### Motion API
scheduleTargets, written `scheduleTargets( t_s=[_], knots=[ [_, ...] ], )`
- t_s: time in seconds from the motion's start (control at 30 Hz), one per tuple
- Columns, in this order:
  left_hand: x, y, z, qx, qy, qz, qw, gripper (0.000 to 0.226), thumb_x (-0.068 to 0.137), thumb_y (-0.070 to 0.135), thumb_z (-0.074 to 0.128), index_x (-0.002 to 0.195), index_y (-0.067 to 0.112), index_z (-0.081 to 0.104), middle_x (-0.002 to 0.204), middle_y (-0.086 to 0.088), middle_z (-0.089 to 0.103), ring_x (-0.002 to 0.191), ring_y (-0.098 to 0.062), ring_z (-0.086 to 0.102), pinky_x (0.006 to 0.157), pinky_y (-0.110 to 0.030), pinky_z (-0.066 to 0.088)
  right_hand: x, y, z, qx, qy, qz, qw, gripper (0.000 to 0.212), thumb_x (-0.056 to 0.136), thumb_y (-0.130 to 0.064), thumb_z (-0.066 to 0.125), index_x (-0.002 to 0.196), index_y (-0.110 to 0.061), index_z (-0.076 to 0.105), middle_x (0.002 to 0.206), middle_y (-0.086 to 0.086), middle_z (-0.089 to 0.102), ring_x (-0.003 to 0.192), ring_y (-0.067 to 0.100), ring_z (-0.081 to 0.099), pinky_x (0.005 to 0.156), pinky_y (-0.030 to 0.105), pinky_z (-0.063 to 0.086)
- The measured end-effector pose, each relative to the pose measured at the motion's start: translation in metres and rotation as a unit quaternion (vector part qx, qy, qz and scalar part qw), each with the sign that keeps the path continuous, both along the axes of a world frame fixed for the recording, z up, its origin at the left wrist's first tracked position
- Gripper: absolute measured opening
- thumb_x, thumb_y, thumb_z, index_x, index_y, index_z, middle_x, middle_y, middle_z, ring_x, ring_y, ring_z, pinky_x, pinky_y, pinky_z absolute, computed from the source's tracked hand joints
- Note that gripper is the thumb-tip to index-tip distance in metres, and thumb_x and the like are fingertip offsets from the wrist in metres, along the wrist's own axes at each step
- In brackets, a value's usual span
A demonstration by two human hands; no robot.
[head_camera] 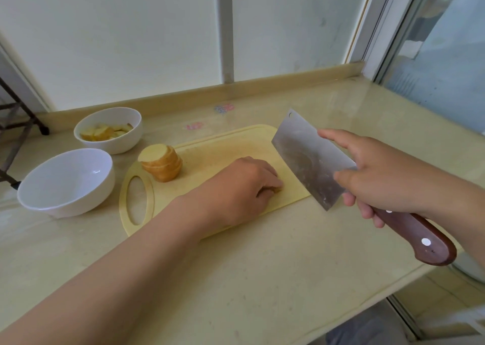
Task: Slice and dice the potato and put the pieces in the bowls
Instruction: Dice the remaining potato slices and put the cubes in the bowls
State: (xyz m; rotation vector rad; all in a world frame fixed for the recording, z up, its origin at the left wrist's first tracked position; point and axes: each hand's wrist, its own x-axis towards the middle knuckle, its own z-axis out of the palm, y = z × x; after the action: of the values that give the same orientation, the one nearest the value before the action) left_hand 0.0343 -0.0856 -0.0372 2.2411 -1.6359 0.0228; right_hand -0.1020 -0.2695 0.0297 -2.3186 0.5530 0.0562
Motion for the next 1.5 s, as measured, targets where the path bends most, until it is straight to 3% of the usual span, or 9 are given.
scheduleTargets(
  t_s=[0.17,0.33,0.53,0.7,0.87,1.0,1.3,1.5],
  knots=[
    [-0.007,-0.003,0.0,0.029,0.004,0.045,0.999,0.024,0.084,0.021,0.047,0.083,0.007,0.066,0.083,-0.005,0.063,0.083,-0.025,0.057,0.075,-0.041,0.047,0.0,0.003,-0.003,0.001,0.005,0.012,1.0,0.081,0.1,-0.004,0.043,0.156,-0.059,0.021,0.072,0.016,0.067,0.04,0.022,0.058,0.042,0.031,0.051],
    [-0.018,-0.005,0.0,0.011,0.0,0.113,0.994,0.028,0.092,0.023,0.054,0.066,0.012,0.052,0.079,-0.004,0.056,0.08,-0.027,0.054,0.072,-0.042,0.047,0.0,0.008,-0.002,0.009,0.008,0.022,1.0,0.081,0.1,-0.004,0.042,0.156,-0.059,0.021,0.073,0.016,0.067,0.039,0.019,0.058,0.042,0.031,0.052],
    [-0.018,-0.005,-0.005,-0.035,-0.003,0.177,0.984,0.029,0.095,0.033,0.055,0.082,0.011,0.071,0.088,-0.004,0.061,0.086,-0.026,0.057,0.075,-0.04,0.046,0.019,0.018,0.0,-0.006,0.016,0.048,0.999,0.083,0.097,-0.005,0.042,0.157,-0.057,0.019,0.084,0.011,0.064,0.043,0.017,0.062,0.046,0.033,0.055],
    [0.001,0.011,0.005,-0.047,0.073,0.129,0.988,0.034,0.083,0.036,0.071,0.087,0.002,0.069,0.084,-0.008,0.067,0.077,-0.022,0.059,0.073,-0.042,0.05,0.03,0.029,0.006,-0.067,0.032,0.081,0.994,0.082,0.099,-0.008,0.041,0.16,-0.054,0.011,0.084,-0.008,0.048,0.037,0.011,0.061,0.043,0.029,0.054],
    [0.004,0.02,0.002,-0.082,0.071,0.104,0.989,0.008,0.082,0.019,0.074,0.087,0.013,0.077,0.086,0.001,0.07,0.074,-0.013,0.06,0.074,-0.034,0.051,0.029,0.042,0.009,-0.096,0.034,0.098,0.99,0.083,0.099,-0.006,0.039,0.16,-0.054,0.009,0.086,0.001,0.052,0.04,0.015,0.063,0.044,0.034,0.058],
    [0.006,0.019,-0.003,-0.111,0.07,0.102,0.986,0.006,0.083,0.017,0.075,0.088,0.015,0.079,0.086,0.002,0.071,0.073,-0.011,0.061,0.073,-0.032,0.051,0.03,0.046,0.009,-0.12,0.036,0.113,0.986,0.082,0.099,-0.006,0.039,0.159,-0.054,0.01,0.079,0.006,0.058,0.038,0.015,0.061,0.044,0.034,0.058],
    [0.006,0.02,-0.005,-0.129,0.062,0.089,0.986,0.007,0.083,0.013,0.073,0.087,0.013,0.079,0.087,0.0,0.07,0.072,-0.009,0.06,0.071,-0.024,0.048,0.026,0.037,0.016,-0.135,0.018,0.102,0.985,0.079,0.102,-0.01,0.041,0.159,-0.056,0.011,0.083,-0.006,0.051,0.047,0.018,0.068,0.046,0.037,0.061],
    [0.007,0.02,-0.008,-0.126,0.022,0.08,0.989,0.009,0.084,0.014,0.068,0.08,0.01,0.076,0.078,-0.003,0.066,0.074,-0.018,0.059,0.069,-0.036,0.05,0.013,0.047,0.019,-0.149,0.008,0.125,0.981,0.078,0.104,-0.013,0.041,0.157,-0.061,0.008,0.078,-0.004,0.055,0.051,0.023,0.07,0.048,0.041,0.062]
  ],
)
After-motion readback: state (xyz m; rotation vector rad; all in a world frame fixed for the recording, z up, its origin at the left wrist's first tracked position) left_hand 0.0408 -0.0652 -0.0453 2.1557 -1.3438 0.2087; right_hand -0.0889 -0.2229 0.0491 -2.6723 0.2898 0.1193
